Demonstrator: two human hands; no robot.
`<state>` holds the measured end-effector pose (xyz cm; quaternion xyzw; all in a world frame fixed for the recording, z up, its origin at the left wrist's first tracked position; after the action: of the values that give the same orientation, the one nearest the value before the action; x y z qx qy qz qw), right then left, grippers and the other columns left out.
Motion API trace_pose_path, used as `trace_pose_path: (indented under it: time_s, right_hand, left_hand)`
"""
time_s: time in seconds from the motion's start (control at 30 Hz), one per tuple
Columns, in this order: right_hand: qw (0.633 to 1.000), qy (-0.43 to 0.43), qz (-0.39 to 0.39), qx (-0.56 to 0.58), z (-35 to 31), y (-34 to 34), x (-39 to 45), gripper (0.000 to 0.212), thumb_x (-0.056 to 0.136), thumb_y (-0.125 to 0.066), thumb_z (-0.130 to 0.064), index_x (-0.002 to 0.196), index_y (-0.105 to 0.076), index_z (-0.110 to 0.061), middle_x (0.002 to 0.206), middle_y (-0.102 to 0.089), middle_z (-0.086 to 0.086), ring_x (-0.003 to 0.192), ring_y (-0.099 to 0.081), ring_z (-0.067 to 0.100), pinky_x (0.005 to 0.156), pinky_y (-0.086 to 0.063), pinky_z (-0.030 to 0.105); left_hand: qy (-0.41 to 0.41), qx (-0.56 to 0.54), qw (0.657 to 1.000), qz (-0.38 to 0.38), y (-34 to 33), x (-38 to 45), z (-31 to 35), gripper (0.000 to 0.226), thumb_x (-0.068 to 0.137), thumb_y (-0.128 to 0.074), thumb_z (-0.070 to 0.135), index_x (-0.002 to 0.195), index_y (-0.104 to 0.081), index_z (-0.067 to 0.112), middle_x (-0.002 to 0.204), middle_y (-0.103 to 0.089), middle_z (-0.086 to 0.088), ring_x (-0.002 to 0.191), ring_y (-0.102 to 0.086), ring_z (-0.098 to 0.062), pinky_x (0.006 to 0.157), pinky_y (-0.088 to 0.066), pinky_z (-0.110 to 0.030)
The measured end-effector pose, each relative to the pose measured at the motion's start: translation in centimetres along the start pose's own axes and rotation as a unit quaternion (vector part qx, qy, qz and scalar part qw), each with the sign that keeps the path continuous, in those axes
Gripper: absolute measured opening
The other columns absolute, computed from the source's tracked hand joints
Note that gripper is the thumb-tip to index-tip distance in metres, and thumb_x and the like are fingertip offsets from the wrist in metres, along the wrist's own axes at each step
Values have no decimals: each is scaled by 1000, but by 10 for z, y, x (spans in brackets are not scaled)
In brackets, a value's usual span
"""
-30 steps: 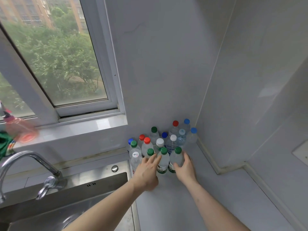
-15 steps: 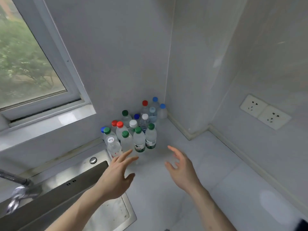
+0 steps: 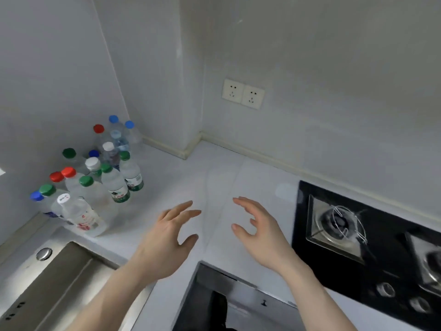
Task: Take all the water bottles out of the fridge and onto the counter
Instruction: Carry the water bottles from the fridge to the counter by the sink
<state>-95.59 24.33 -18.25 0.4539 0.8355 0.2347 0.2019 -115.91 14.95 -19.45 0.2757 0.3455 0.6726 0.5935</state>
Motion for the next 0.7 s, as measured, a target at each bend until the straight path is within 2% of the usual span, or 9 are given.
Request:
trace_pose_path:
  time_s: [0.2,0.3,0.37,0.47,0.53,0.63,0.7]
  right_hand:
    - [985,-71,156,0,41,95,-118,56,97,-72,-28,146,-51,-46,153,-41,-35,142,-37,-14,124,-36,35]
    - [972,-104,213,8,59,131,-169,58,96,-72,-29,147,-51,-48,152,-41,-37,143,-37,-13,123,-37,36]
    - [959,-117,256,20,69,157,-209,57,97,-72,-27,146,-51,-48,150,-42,-38,142,-37,-12,123,-36,32]
    - [944,-133,303,18,79,186,-263,55,98,-71,-25,144,-52,-49,144,-42,-46,139,-38,-17,119,-34,19]
    - [928,-150,339,20,92,210,-311,55,98,-71,-26,144,-52,-49,145,-41,-45,138,-38,-18,117,-34,15]
    - [908,-174,381,10,114,241,-379,55,97,-71,-29,145,-51,-48,151,-40,-37,138,-39,-16,116,-35,18]
    - [894,-183,409,7,127,264,-425,55,98,-72,-27,145,-53,-46,151,-41,-35,131,-44,-19,108,-40,12]
  left_hand:
    - [-139,2,986,-86,-46,4,105,50,97,-63,37,143,-47,48,154,-26,37,144,-25,-2,114,-29,-21]
    - [-201,-5,974,-106,-62,4,159,49,97,-63,37,141,-48,51,152,-29,40,142,-27,1,112,-36,-24]
    - [-246,-4,961,-129,-83,1,203,48,98,-63,37,141,-48,51,151,-30,40,141,-27,3,111,-33,-19]
    - [-296,-3,942,-156,-110,-8,262,48,98,-62,37,143,-48,48,150,-31,39,140,-27,5,107,-18,-3]
    - [-337,-6,925,-175,-138,-20,312,49,98,-64,36,143,-49,46,147,-33,39,138,-28,5,103,-13,4]
    - [-393,-20,898,-200,-172,-45,380,50,97,-65,38,144,-50,45,149,-34,38,142,-28,4,112,-15,-7]
    - [-426,-24,881,-204,-195,-64,425,50,97,-63,41,145,-48,48,151,-32,38,144,-24,6,117,-17,-15]
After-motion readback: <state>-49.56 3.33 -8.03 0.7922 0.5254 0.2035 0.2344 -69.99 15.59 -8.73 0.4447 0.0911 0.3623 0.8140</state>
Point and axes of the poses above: each hand's wrist, its own x-axis towards the middle knuckle, its own y-axis out of the back of the hand, z = x × y, the point moved 9 cm from there along x, towards the middle knuckle
